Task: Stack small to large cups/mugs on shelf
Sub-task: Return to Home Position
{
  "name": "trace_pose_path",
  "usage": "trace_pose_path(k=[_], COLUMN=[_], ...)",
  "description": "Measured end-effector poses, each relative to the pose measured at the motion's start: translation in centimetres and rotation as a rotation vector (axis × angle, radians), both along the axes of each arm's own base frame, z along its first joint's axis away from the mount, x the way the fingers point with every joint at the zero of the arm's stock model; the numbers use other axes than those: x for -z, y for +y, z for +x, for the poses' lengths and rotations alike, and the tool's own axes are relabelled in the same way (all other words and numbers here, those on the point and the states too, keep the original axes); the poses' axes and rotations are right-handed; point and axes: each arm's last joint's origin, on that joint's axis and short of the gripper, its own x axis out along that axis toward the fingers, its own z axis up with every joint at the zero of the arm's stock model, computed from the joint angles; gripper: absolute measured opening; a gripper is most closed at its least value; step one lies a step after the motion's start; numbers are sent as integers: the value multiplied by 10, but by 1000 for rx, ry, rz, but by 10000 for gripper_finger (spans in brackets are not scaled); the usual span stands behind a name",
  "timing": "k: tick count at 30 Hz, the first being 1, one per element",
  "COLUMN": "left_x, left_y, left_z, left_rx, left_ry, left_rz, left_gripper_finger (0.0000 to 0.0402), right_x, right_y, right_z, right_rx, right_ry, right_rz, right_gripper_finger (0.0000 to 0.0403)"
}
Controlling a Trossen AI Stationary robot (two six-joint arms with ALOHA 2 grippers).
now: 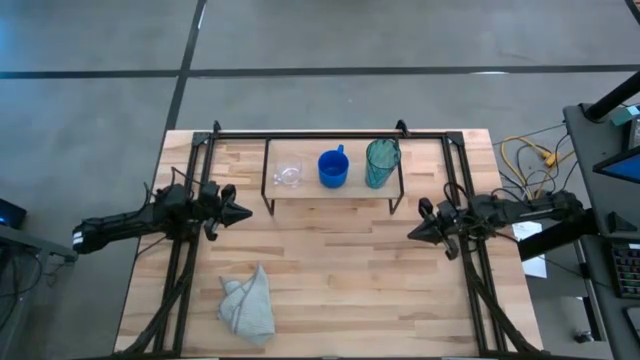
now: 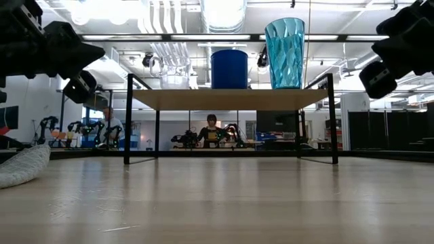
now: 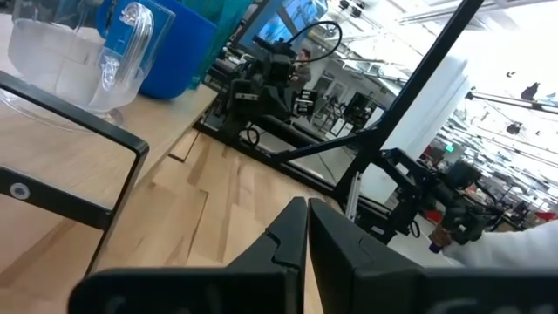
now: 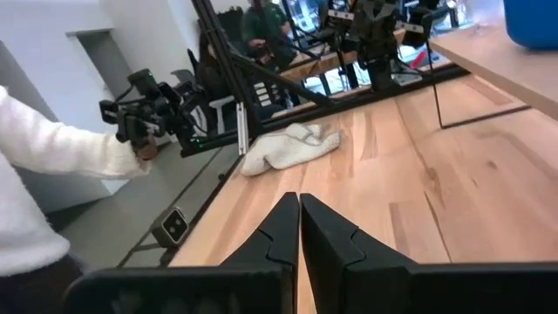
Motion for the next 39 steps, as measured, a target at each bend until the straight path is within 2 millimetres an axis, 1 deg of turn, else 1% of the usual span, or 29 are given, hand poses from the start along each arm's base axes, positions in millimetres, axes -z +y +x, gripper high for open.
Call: trace_pose_path(k=[8,39], left_x=[0,-1], left_y=[0,0], left_z=[0,0], left_rx=[1,2], left_ry=[-5,-12], left_rz=[1,3], left_gripper_finger=[0,0], right_x=[4,5], right_y=[0,1], right_z=[3,4], right_rx=[6,6], right_ry=[78,93], right_rz=[88,87], right_gripper_finger=[9,9])
